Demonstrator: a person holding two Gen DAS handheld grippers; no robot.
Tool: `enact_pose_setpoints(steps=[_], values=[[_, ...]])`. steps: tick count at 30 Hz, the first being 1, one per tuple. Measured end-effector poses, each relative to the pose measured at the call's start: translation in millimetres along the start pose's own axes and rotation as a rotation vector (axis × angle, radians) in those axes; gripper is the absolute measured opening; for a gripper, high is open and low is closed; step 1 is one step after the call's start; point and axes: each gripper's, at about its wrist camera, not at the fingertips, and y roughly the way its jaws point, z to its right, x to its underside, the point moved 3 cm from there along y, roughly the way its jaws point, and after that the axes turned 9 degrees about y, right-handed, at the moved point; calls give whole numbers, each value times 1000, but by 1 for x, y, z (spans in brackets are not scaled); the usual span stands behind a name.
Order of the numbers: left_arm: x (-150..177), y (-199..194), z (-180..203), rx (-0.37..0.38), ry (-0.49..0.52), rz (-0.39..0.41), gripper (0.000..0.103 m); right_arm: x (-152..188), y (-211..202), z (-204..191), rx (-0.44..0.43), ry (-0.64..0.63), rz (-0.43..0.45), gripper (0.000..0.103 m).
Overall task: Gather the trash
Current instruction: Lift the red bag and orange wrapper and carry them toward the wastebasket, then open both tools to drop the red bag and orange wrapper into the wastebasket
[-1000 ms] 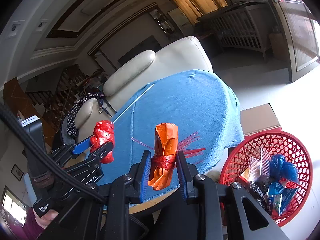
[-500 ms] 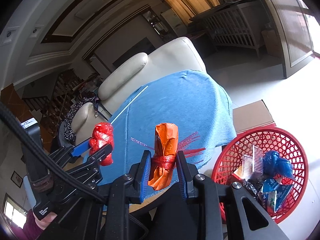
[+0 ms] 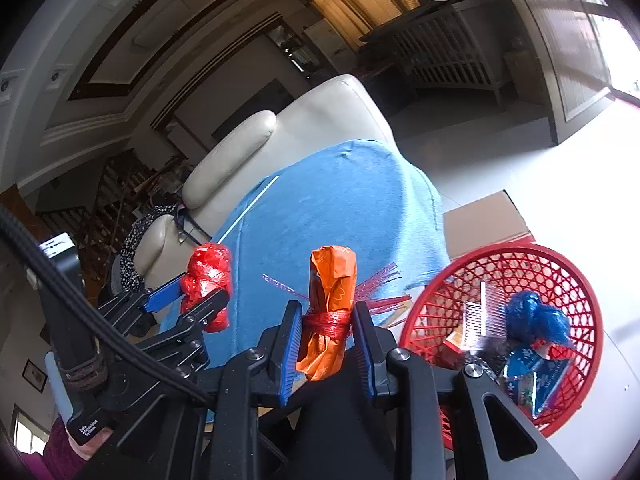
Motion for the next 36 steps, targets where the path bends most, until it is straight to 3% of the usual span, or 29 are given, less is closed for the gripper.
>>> enact_pose_setpoints(steps=[11,16,27,32,36], values=[[-24,4,37,82,78,9,48,-8,-16,34,42,58,32,28],[-36,9,59,199,100,-7,48,-10,-27,58,84,96,56,28],[-55,35,107,552,102,-82,51,-10,-32,130,220,233,65,28],[-58,44,128,621,105,-87,52,-2,-22,160,269,295,29,30],[-53,46,126,628,94,-76,64,3,-13,173,293,326,3,30]])
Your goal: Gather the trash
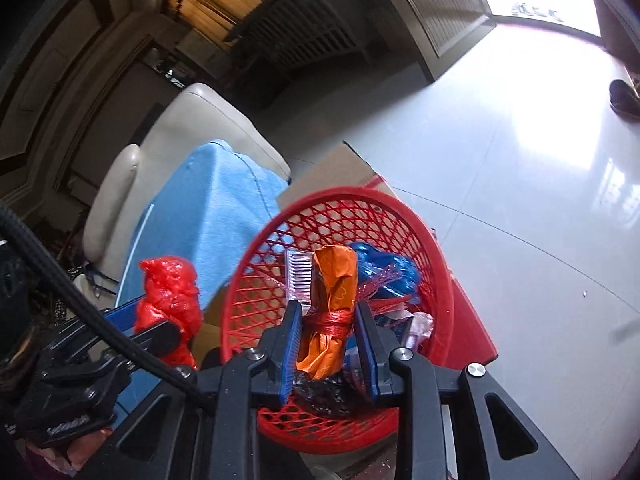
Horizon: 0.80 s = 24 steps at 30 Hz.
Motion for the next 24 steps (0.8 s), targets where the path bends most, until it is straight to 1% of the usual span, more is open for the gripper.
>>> enact_pose_setpoints(steps=[3,4,5,6,7,8,12,18,19,21,23,24], values=[[3,-5,-6,15,-15,8,65,-3,8,5,21,24,-18,31],[5,-6,-8,10,-20,12,65,-2,9,6,22,33,-22,33],[6,-10,-9,-6,-22,14,65,-3,10,7,17,43,-29,39],[8,-13,-12,-26,-22,16,65,-2,11,6,16,47,-30,50],[10,-15,-14,-44,-21,20,65,-2,10,4,19,45,-25,57],[12,-20,-18,-68,-26,27,65,-1,8,1,17,36,-14,59],[25,-45,-38,-178,-78,52,66,0,-2,-21,-8,-26,16,59],[52,-99,-73,-366,-156,109,67,4,-21,-74,-43,-152,65,59],[58,-109,-81,-401,-175,115,68,7,-23,-86,-49,-179,69,59],[71,-130,-94,-465,-214,133,77,15,-29,-112,-62,-242,79,59],[85,-153,-107,-524,-258,160,78,27,-35,-143,-79,-317,86,59],[92,-162,-113,-541,-277,170,78,32,-36,-154,-86,-342,87,59]])
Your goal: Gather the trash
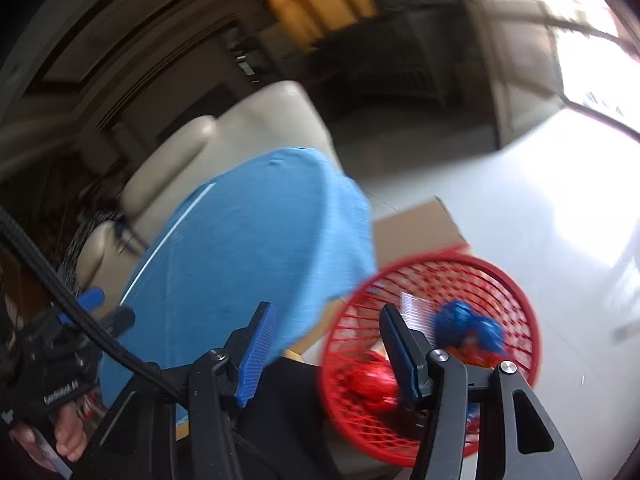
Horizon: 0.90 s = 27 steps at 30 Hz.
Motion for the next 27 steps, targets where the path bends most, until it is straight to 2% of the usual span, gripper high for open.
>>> enact_pose_setpoints(steps=[11,15,19,22,27], values=[[62,-54,-122,-247,-217,15,79,38,-1,-165,-127,-290,-6,62],[82,-71,-149,-321,-261,22,80,54,-4,-215,-167,-350,9,64],[100,-89,-175,-385,-314,33,82,67,-8,-254,-200,-389,36,65],[113,-99,-193,-432,-354,49,90,80,-11,-276,-197,-422,49,65],[130,-117,-210,-469,-395,59,90,95,-14,-295,-180,-437,67,65]])
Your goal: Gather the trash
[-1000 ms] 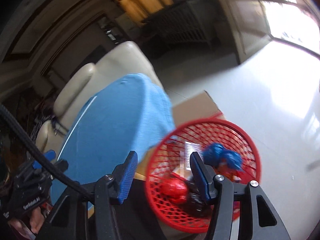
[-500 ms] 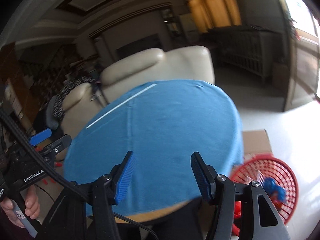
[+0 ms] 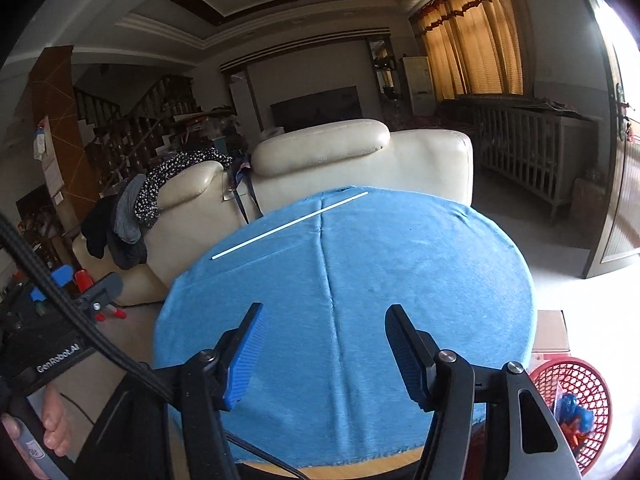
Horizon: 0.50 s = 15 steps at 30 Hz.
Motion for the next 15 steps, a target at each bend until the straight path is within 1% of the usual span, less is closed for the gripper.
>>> enact_pose_setpoints(steps=[4,9,15], values=[[5,-4,-14,-19,-15,-3,90,6,0,-6,20,5,-4,65],[9,-6,-27,-20,-40,-14,90,12,6,-19,20,-27,-24,65],[15,-11,-37,-29,-60,-13,90,22,4,-34,21,-74,-20,65]])
